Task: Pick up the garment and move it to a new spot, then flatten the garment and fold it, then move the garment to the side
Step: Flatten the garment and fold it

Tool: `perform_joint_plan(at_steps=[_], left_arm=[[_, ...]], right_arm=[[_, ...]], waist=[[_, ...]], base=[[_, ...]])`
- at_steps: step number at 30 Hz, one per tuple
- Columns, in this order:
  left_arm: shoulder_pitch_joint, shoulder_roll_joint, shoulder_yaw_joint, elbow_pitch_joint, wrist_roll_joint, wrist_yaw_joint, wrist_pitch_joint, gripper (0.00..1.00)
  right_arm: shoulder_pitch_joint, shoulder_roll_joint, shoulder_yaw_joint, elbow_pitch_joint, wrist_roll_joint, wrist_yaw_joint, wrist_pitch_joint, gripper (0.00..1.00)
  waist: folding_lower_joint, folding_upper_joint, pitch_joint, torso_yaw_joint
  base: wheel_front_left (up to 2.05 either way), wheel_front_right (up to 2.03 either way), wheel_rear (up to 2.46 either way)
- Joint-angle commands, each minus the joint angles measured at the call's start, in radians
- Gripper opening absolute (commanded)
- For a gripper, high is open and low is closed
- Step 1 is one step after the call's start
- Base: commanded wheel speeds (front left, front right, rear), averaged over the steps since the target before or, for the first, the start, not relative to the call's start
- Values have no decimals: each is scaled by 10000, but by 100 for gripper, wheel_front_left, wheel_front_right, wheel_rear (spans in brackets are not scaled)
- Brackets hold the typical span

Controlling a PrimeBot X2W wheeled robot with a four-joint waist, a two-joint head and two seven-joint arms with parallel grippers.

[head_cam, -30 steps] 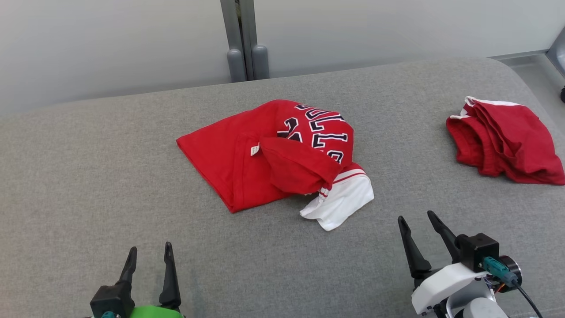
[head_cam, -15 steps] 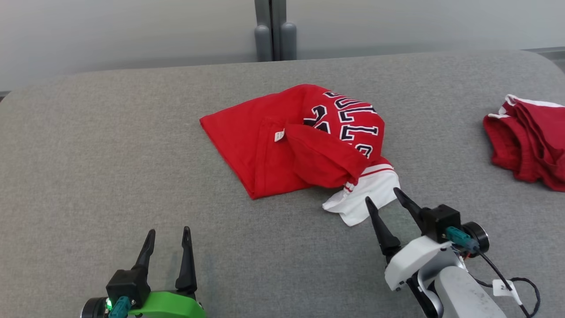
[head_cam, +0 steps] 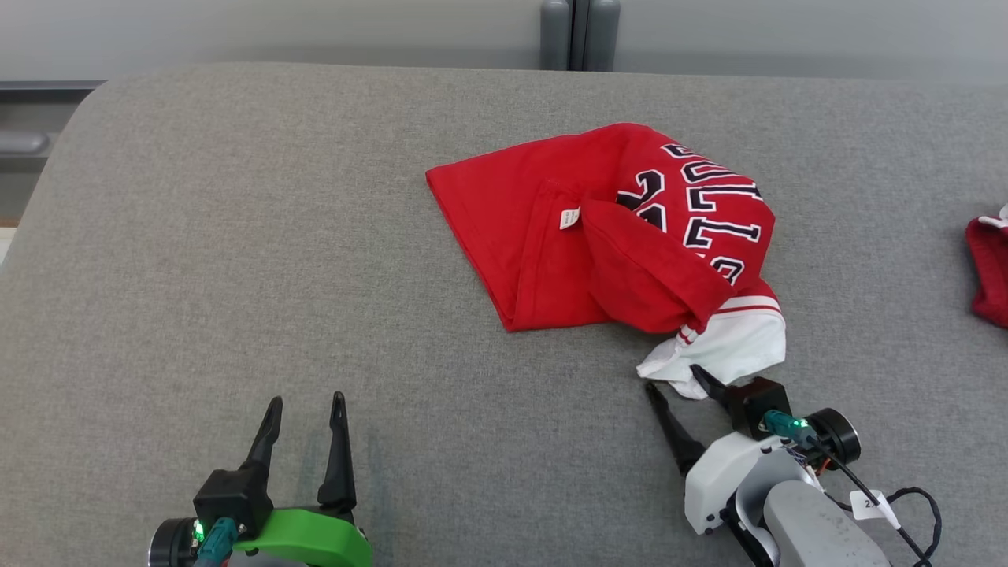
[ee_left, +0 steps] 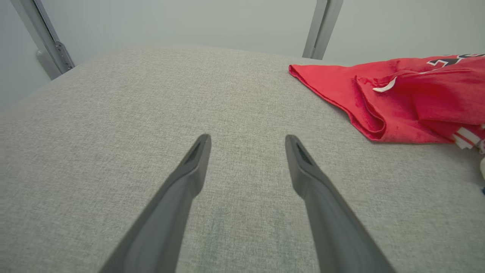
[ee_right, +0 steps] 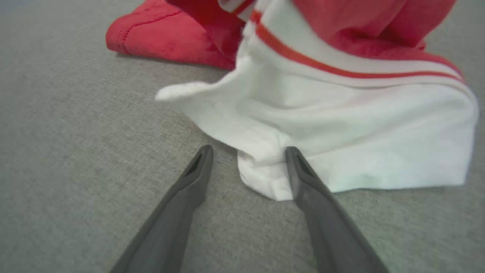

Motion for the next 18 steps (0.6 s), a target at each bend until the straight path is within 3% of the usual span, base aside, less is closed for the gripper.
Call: perform_joint_plan(at_steps=[1,4,11,18], left_arm=[[-141,17,12,1,-36,59,-1,100],[-243,17,12,-30,-142,81,-1,100],[-393,19,-159,-47,-167,74,-1,100],[-142,23,-450,83,-231,35,-1,100]], right_arm=[[94,-22,77,311,11,-9,190,0],[21,6,23,-269,163,-5,135,0],[-978,-28,823,-2960,951,-8,102,0],[-3943,-16,1636,-3929,1212,-9,103,0]], waist=[[0,0,33,40],[0,0,-54,-14],[0,0,-403,30],[0,0,-918,587]], base=[[0,0,0],[0,0,0],[0,0,0],[0,0,0]])
